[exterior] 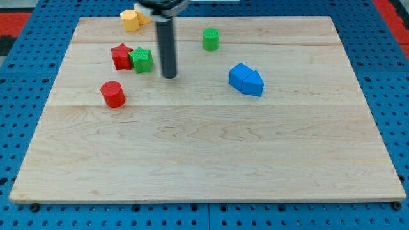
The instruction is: Separate the red star from the green star
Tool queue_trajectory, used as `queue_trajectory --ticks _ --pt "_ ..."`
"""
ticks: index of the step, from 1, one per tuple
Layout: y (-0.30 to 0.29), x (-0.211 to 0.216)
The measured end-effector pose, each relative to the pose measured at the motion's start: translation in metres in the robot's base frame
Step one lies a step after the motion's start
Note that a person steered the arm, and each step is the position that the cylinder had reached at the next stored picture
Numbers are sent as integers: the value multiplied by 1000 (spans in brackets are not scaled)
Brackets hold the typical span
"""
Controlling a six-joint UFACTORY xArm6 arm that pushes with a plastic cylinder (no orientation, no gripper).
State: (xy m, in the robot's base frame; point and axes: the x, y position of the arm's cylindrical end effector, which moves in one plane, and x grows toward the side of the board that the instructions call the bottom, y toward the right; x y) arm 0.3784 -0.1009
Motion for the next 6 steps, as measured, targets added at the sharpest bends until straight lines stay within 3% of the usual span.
queue_trajectory --ticks 1,4,6 --pt "-71 6" --pt "-38 -36" --pt "-81 -47"
